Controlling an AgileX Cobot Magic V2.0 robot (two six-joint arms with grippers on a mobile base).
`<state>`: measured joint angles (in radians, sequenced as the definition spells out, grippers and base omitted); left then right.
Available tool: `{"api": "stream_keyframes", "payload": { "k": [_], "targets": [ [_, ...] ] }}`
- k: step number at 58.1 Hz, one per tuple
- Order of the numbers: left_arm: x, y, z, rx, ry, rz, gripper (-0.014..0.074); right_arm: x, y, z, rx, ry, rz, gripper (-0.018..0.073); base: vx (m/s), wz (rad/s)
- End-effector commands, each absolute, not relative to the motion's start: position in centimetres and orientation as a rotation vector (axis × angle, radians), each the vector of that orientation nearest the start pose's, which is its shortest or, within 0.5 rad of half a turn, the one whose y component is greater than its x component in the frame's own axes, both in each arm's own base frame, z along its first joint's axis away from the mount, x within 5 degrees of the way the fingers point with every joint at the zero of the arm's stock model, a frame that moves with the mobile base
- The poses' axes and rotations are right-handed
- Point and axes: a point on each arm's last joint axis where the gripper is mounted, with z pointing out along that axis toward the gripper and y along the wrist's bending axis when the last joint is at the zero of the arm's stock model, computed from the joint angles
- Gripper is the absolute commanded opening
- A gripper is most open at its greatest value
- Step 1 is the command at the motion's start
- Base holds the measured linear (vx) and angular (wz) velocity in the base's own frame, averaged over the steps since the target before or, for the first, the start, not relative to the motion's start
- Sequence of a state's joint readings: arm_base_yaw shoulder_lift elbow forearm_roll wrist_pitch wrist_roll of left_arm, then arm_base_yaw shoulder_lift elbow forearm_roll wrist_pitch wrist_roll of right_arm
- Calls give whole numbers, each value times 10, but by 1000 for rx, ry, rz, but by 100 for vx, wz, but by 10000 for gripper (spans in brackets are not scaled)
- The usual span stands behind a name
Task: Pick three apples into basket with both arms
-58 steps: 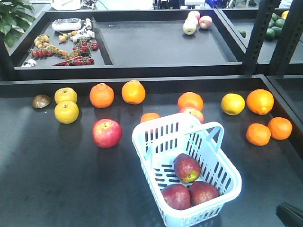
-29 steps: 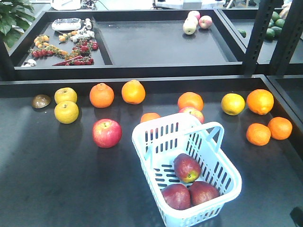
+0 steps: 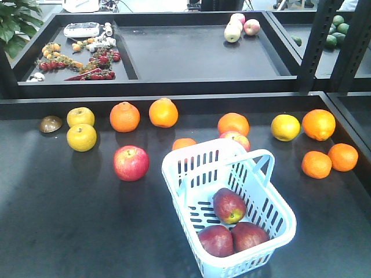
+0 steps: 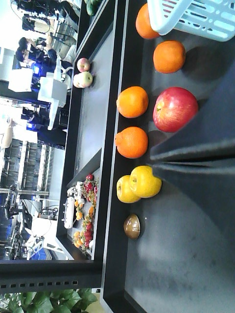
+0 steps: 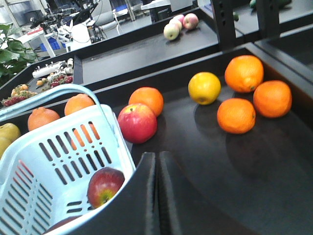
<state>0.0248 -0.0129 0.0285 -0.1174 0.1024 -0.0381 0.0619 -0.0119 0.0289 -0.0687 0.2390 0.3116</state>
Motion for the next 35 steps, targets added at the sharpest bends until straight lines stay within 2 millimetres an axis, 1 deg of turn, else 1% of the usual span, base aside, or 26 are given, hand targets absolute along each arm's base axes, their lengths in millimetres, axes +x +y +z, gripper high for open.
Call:
{"api": "stream_keyframes", "payload": {
  "k": [1,20,35],
  "targets": [
    [54,1,211,-135,1483,-111,-6,56,2,189,122,1625,180,8,0,0],
    [54,1,211,-135,1483,-111,-6,56,3,198,60,1526,145,8,0,0],
    [54,1,211,-135,1483,-111,-6,56,3,199,56,1520,143,8,0,0]
  ]
}}
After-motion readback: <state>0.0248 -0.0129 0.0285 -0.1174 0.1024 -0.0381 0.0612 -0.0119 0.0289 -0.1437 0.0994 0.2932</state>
